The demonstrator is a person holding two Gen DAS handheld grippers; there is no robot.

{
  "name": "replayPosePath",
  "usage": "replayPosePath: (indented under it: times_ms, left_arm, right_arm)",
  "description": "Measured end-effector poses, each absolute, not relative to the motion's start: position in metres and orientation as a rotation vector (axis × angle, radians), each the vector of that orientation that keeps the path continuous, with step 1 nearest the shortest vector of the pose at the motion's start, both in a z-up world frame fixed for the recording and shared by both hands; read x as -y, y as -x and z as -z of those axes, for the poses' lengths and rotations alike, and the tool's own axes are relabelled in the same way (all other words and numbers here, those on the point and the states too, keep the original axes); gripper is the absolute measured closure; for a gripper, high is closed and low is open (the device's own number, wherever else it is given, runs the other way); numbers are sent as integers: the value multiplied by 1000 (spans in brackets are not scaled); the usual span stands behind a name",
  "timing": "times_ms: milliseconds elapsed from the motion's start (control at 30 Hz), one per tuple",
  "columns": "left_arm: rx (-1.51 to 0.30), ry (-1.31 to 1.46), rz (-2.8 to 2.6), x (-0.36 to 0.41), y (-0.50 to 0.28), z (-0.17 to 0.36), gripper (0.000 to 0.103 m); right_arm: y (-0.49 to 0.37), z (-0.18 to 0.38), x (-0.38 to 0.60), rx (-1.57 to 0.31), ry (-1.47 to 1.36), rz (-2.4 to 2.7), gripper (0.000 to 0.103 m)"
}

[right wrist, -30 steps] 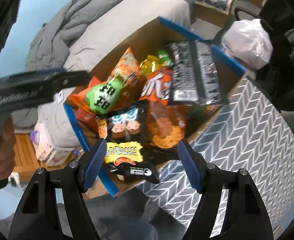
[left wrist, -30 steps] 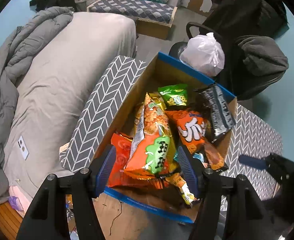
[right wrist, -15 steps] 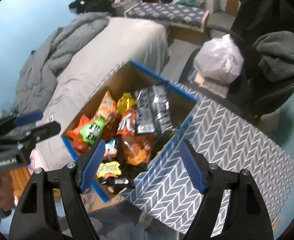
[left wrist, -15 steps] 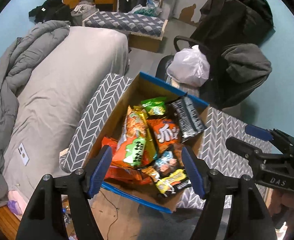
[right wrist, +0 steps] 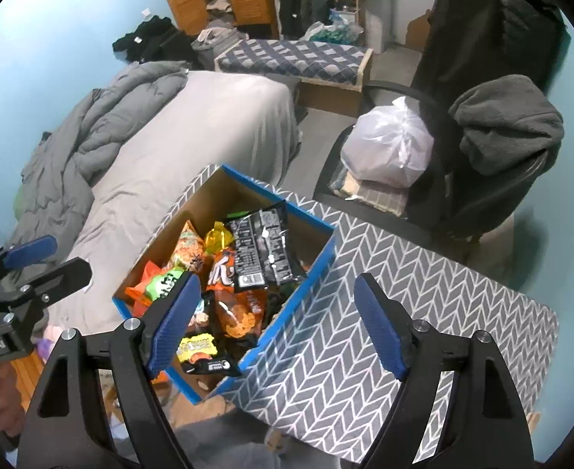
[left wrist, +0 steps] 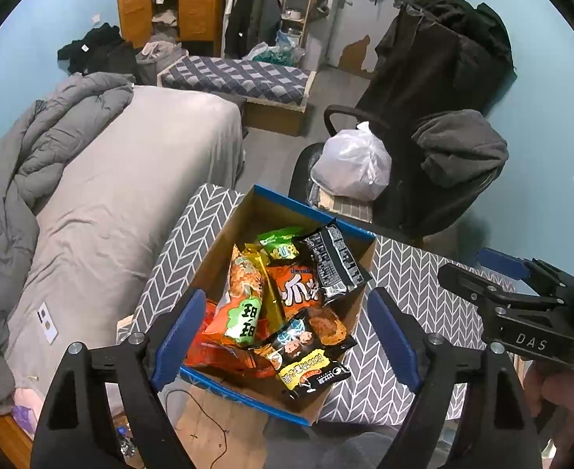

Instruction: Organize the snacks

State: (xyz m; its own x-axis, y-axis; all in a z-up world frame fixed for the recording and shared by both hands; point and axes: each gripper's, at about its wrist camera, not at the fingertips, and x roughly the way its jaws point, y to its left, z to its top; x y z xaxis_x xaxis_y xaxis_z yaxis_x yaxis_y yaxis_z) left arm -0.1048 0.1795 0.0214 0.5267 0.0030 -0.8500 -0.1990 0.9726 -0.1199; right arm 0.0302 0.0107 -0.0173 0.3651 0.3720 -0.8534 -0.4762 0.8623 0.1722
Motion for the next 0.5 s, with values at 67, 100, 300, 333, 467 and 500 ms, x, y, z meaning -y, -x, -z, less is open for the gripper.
replayPosePath:
  times_ms: [67,100,300,333,467,500]
  left_arm:
    - [-1003,201,-123,-177,105,-23,17]
    - [-1001,194,-126,-175,105,-24,17]
    - [-988,140,-134,-167,107,-28,17]
    - [-987,135,-132,-166,107,-28,17]
    - [-998,125,-129,-162,105,-28,17]
    - [-998,124,-130,-161,106,-29,17]
  right_arm:
    - [-30,16,-8,-1065,106,-541,22]
    - [-30,15,-8,-1065,103,-541,22]
    - [-28,14,-5,-1064,100,-538,22]
    - [-28,14,-4,-1065,99,-539,22]
    - [-28,14,-4,-1065,98,-539,22]
    - [-28,14,-4,-1065,101,-540,22]
